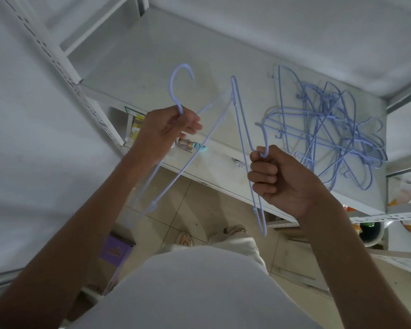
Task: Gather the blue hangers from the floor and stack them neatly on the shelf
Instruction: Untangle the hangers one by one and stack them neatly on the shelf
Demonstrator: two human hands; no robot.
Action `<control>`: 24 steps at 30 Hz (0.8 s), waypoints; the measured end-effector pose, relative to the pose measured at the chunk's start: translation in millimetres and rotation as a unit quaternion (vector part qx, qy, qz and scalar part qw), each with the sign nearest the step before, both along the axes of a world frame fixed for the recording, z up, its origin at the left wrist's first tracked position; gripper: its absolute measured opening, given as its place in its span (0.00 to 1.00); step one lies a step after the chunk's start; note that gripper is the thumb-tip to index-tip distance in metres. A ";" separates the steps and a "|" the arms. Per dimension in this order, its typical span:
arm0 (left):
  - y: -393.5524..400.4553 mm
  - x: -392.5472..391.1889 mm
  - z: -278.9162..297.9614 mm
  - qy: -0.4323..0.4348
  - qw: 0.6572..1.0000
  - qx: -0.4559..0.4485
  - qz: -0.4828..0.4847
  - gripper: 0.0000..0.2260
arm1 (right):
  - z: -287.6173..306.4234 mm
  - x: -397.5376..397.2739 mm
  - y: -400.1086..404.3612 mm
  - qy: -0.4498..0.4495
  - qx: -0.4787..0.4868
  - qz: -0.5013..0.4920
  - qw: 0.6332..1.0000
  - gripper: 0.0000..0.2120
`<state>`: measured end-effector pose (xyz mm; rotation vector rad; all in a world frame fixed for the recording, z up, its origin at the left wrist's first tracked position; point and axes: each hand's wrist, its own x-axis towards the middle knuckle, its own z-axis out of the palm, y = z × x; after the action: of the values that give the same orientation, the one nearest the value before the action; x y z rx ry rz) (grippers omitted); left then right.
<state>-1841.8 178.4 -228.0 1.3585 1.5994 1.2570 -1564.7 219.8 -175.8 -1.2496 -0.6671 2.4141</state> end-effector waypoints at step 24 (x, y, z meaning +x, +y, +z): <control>12.9 119.4 -16.2 -0.285 0.957 -0.051 0.014 0.18 | -63.6 -61.0 -42.7 -0.231 0.175 -0.004 0.957 0.17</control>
<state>-1722.4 191.3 -244.2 0.8055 1.2531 1.4012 -1625.7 177.1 -239.5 -1.6538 -1.1550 1.8853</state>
